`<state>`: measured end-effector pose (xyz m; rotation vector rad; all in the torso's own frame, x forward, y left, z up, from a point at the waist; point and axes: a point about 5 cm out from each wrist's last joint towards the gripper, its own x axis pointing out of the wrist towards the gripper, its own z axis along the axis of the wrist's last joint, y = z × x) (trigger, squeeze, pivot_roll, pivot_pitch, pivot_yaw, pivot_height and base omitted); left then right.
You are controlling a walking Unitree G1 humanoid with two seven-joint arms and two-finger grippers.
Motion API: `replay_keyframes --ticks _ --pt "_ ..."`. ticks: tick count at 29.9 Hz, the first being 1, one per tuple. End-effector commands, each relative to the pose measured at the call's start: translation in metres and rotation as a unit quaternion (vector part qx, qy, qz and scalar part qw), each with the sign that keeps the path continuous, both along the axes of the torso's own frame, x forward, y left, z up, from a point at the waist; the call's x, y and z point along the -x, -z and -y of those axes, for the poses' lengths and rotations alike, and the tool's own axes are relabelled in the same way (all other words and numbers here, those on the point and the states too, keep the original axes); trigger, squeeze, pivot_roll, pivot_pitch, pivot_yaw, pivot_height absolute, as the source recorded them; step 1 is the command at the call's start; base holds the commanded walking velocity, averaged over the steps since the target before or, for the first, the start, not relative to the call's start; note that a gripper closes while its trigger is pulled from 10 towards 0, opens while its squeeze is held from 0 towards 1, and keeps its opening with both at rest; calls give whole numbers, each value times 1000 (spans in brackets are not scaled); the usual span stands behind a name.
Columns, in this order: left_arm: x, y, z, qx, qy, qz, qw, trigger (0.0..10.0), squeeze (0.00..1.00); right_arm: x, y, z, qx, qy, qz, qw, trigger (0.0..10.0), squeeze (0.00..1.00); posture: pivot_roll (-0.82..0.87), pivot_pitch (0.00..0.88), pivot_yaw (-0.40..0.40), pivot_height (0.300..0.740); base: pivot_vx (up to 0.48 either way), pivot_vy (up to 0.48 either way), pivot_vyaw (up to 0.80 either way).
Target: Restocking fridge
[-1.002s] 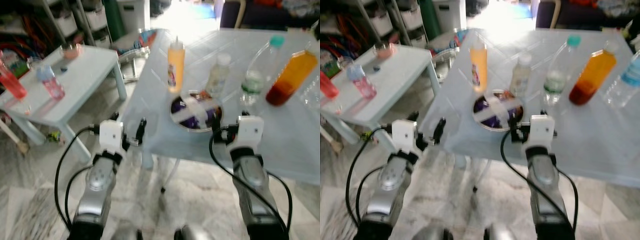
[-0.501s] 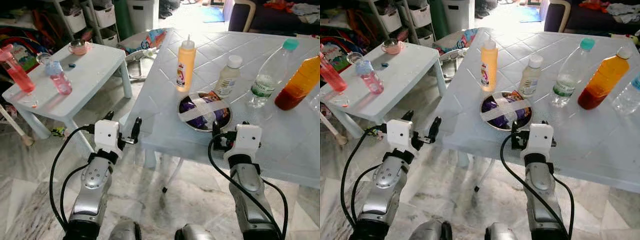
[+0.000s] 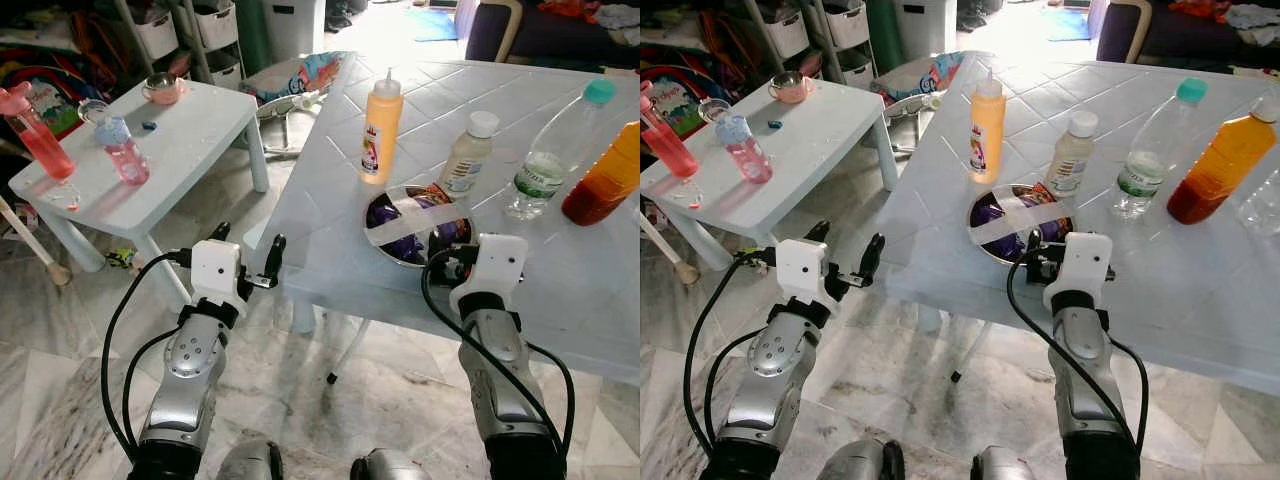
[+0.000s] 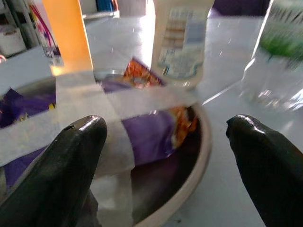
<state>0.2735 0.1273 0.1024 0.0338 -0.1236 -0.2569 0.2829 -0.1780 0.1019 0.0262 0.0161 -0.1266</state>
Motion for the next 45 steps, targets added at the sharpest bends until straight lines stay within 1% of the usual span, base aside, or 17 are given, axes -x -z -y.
replay_keyframes --ticks 1,5,8,11,12,16,17,20,24,25,29,31,33,38,40,43,45 --pt "0 -1 -2 1 -3 -1 1000 10000 0 3 9 1 -29 15 -31 999 10000 0 4 83 40 740 0 0 0" --pt "1 0 -3 1 -5 -2 1000 10000 0 8 11 -1 -50 32 -47 997 10000 0 0 88 43 740 0 0 0" --pt "1 0 -3 1 -5 -2 1000 10000 0 9 7 -1 -48 32 -38 998 10000 0 -3 88 44 740 0 0 0" --pt "0 0 -2 2 -3 -2 1000 10000 0 12 0 0 -31 26 -15 999 10000 0 -8 87 46 740 0 0 0" --pt "0 -1 -1 2 -2 -1 1000 10000 0 13 -6 2 -19 21 2 1000 10000 0 -12 88 47 740 0 0 0" --pt "-1 -1 0 3 -1 0 1000 10000 0 15 -12 5 -27 27 9 999 10000 0 -17 87 52 740 0 0 0" --pt "-2 -2 1 4 0 1 1000 10000 0 16 -19 5 -34 29 15 999 10000 0 -19 89 58 740 0 0 0" --pt "-3 -3 3 5 5 3 1000 10000 0 18 -27 4 -39 27 26 999 10000 0 -18 89 62 740 0 0 0" --pt "-4 -4 1 2 6 4 1000 10000 0 25 -32 3 -48 24 28 998 10000 0 -21 91 65 740 0 0 0" --pt "-5 -4 -1 1 5 4 1000 10000 0 29 -28 4 -45 23 10 999 10000 0 -25 91 65 740 0 0 0" --pt "-5 -4 -2 -1 6 3 1000 10000 0 33 -20 11 -56 41 -17 997 10000 0 -26 87 65 740 0 0 0" --pt "-3 -2 -3 -4 10 2 1000 10000 0 36 -13 15 -73 56 -43 995 10000 0 -28 87 66 740 0 0 0" --pt "-3 -2 -4 -5 10 1 1000 10000 0 37 -10 15 -82 59 -56 993 10000 0 -28 87 66 740 0 0 0" --pt "-2 1 -8 -13 11 -2 1000 10000 0 28 1 9 -113 42 -93 988 10000 0 -22 83 69 740 0 0 0" --pt "-3 1 -9 -14 11 -2 1000 10000 0 26 6 5 -139 40 -124 982 10000 0 -18 81 66 740 0 0 0" --pt "-3 -2 -9 -15 10 1 1000 10000 0 25 10 -1 -172 29 -151 973 10000 0 -16 80 65 740 0 0 0" --pt "-3 -1 -9 -15 9 1 1000 10000 0 23 10 -2 -171 18 -157 972 10000 0 -18 79 66 740 0 0 0"
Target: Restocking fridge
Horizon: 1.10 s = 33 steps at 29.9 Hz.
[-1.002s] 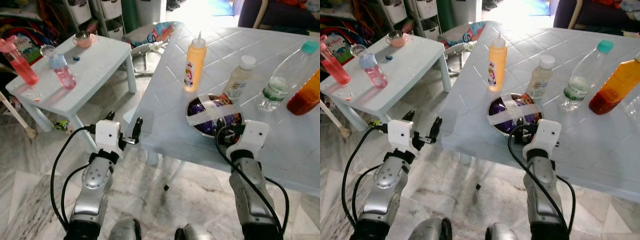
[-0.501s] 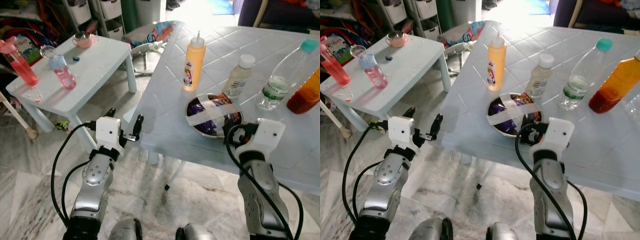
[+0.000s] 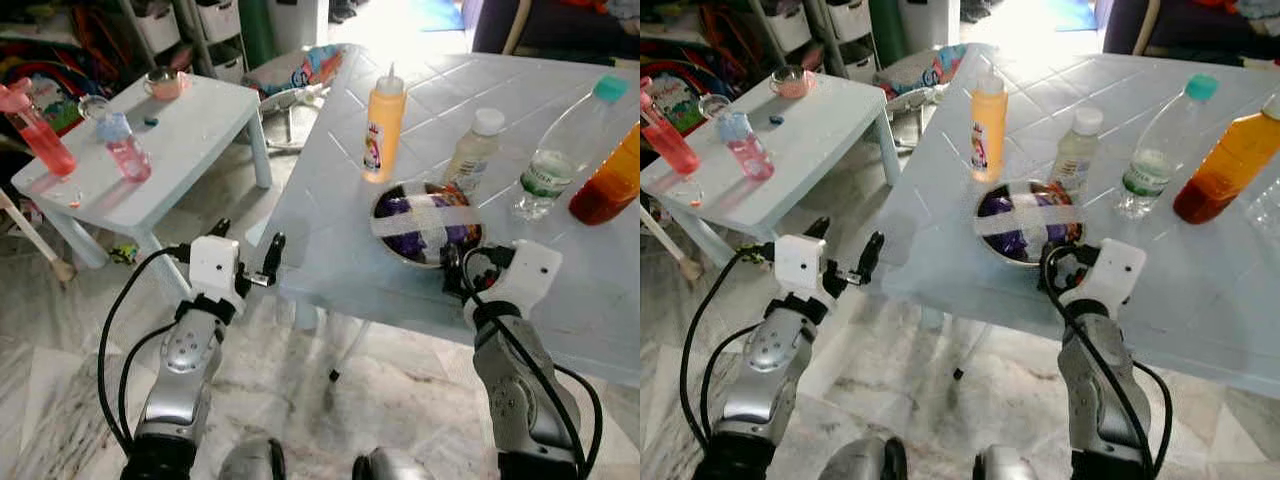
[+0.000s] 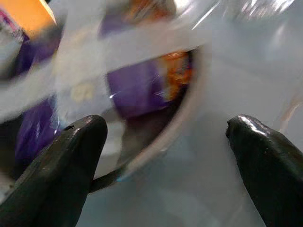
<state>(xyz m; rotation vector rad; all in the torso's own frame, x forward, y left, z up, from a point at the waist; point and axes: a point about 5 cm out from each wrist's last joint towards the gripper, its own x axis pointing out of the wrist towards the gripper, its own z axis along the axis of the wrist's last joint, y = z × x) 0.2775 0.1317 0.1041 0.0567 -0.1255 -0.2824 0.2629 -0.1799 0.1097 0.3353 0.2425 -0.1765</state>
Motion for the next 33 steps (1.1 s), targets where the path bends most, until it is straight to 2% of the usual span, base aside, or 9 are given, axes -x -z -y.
replay_keyframes --ticks 1,11,25,26,27,28,29,30,33 --pt "1 1 -5 -3 -3 -1 1000 10000 0 3 18 -4 -15 -15 -53 998 10000 0 -18 79 66 740 0 0 0" --pt "0 0 -1 -4 3 1 1000 10000 0 -13 6 4 -33 -7 -49 998 10000 0 -16 80 70 740 0 0 0" --pt "0 1 2 -5 7 -2 1000 10000 0 19 28 9 -43 3 -135 990 10000 0 -33 87 71 740 0 0 0" --pt "-1 1 2 -5 7 -2 1000 10000 0 20 29 10 -44 2 -139 989 9176 0 -33 87 71 740 0 0 0" --pt "-1 0 3 -5 8 -2 1000 10000 0 21 29 12 -47 1 -141 989 7255 0 -34 87 71 740 0 0 0" --pt "-1 0 3 -5 8 -2 1000 10000 0 21 29 12 -47 1 -141 989 7255 0 -34 87 71 740 0 0 0" --pt "-2 0 3 -5 8 -1 1000 10000 0 21 29 14 -44 4 -142 989 4000 0 -35 87 72 740 0 0 0" --pt "-2 0 2 -5 7 -1 1000 10000 0 21 27 18 -40 9 -140 989 0 0 -35 87 72 740 0 0 0" --pt "-2 0 2 -5 7 -1 1000 10000 0 19 23 22 -38 19 -133 990 0 0 -38 87 74 740 0 0 0"
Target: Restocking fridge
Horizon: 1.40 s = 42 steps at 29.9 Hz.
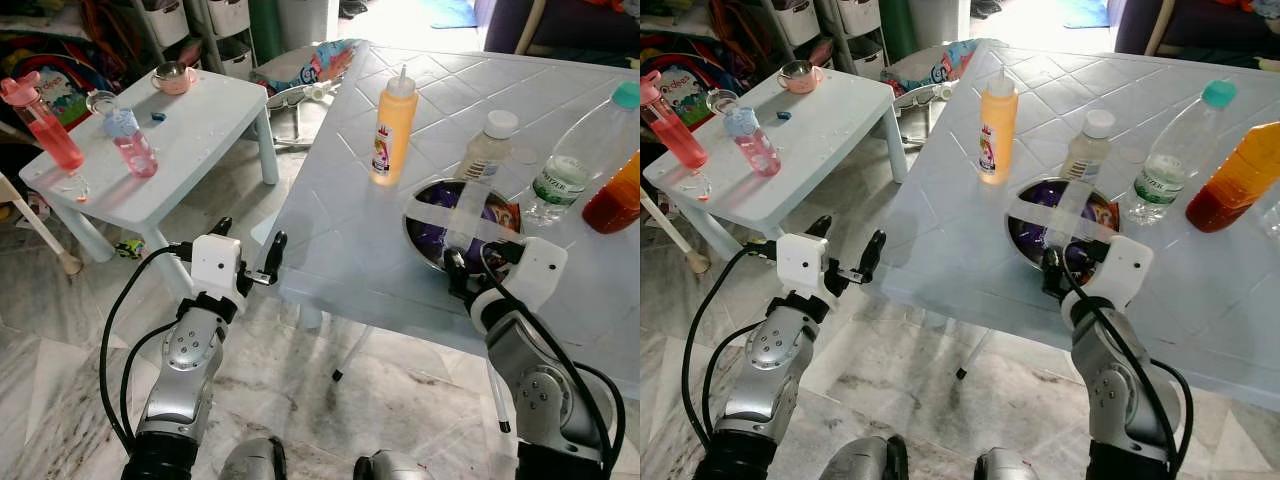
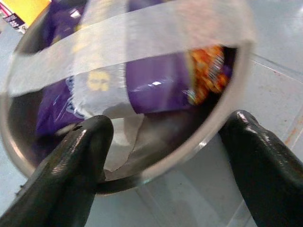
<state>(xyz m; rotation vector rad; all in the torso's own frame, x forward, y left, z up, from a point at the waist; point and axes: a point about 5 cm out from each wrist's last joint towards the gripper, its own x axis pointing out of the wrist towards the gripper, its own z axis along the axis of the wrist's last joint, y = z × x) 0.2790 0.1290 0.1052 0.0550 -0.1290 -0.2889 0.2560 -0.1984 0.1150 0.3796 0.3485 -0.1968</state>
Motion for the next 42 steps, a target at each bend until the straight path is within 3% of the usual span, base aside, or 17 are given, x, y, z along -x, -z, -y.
replay_keyframes --ticks 1,8,16,25,27,33,35,36,38,39,40,42 --pt "0 1 0 -6 4 -2 1000 10000 0 12 29 4 -12 13 -82 996 0 0 -38 87 74 740 0 0 0" --pt "-1 1 0 -6 4 -3 1000 10000 0 11 28 5 -11 17 -81 996 0 0 -38 87 75 740 0 0 0" --pt "-2 0 3 -5 6 -3 1000 10000 0 -4 15 32 45 25 -60 997 0 0 -40 88 79 740 0 0 0" --pt "-4 -1 6 -4 10 -2 1000 10000 0 -3 13 28 41 5 -56 998 0 0 -41 88 84 740 0 0 0" --pt "-4 -1 6 -4 10 -2 1000 10000 0 -7 6 23 68 -25 -32 997 0 0 -42 87 85 740 0 0 0" --pt "-4 -1 6 -5 10 -2 1000 10000 0 -8 4 22 81 -34 -26 996 0 0 -42 86 85 740 0 0 0" --pt "-6 -1 7 -4 10 -1 1000 10000 0 -15 -5 26 143 -53 3 988 39 0 -43 82 86 740 0 0 0" --pt "-6 -2 8 -3 10 -1 1000 10000 0 -18 -9 28 174 -63 13 983 1608 0 -44 81 86 740 0 0 0" --pt "-7 -2 9 -2 10 0 1000 10000 0 -22 -13 33 207 -72 24 975 7020 0 -46 80 88 740 0 0 0" --pt "-7 -2 9 -2 10 0 1000 10000 0 -22 -13 33 207 -72 24 975 7020 0 -46 80 88 740 0 0 0" --pt "-7 -2 9 -1 11 0 1000 10000 0 -24 -15 36 219 -76 28 972 9725 0 -46 78 89 740 0 0 0" --pt "-7 -2 9 -1 11 -1 1000 10000 0 -27 -17 39 234 -83 32 968 10000 0 -45 78 90 740 0 0 0"
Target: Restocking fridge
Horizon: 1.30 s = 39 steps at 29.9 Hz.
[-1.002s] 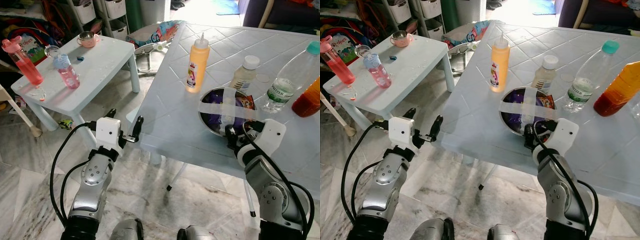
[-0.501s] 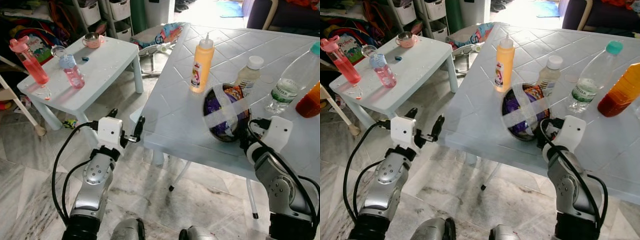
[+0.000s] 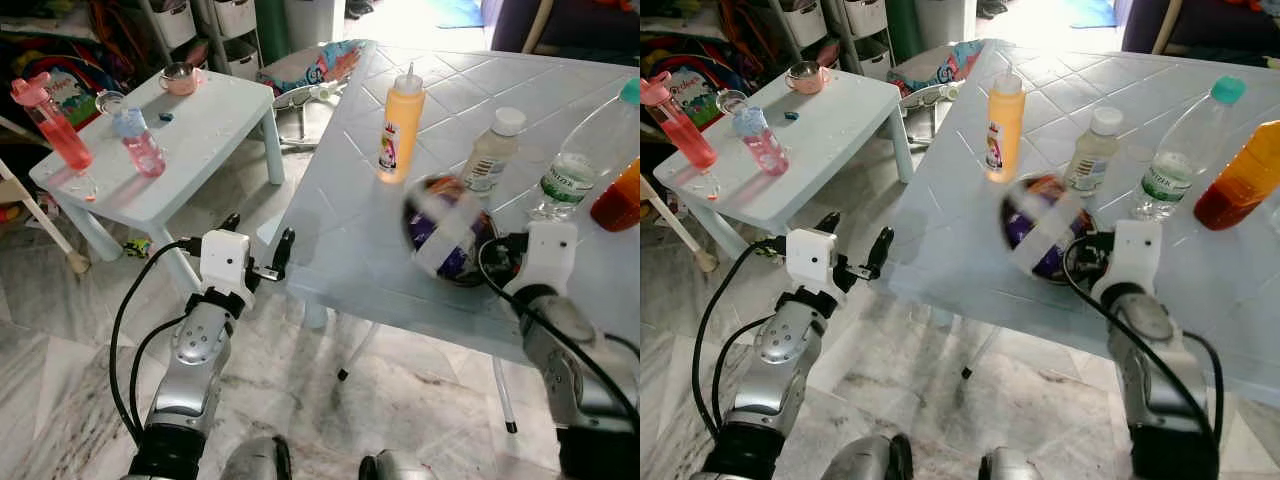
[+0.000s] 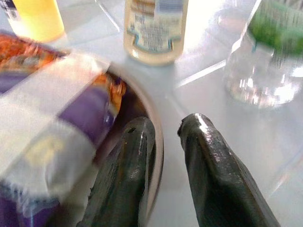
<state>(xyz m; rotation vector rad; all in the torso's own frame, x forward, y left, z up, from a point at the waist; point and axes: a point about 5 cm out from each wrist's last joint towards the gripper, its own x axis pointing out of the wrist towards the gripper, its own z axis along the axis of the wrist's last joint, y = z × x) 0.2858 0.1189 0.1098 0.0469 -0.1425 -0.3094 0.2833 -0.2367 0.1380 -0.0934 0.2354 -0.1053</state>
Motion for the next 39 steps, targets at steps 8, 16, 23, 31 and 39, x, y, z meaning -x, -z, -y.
replay_keyframes --ticks 8,16,23,31,39 --pt "-2 3 0 -4 0 -6 1000 10000 0 -9 -1 7 36 -46 7 998 10000 1000 -47 78 93 740 0 0 0" --pt "-3 2 3 -1 3 -5 1000 10000 0 -6 -6 -11 16 -82 36 996 10000 1000 -53 78 93 740 0 0 0" --pt "-3 2 1 -1 1 -5 1000 10000 0 3 7 -13 24 -57 1 998 10000 1000 -52 77 89 740 0 0 0" --pt "-2 4 2 0 1 -7 1000 10000 0 7 -7 -12 32 -29 41 998 10000 1000 -61 79 91 740 0 0 0" --pt "-5 2 5 3 5 -4 1000 10000 0 8 -13 -4 47 9 58 997 10000 1000 -68 75 91 740 0 0 0"
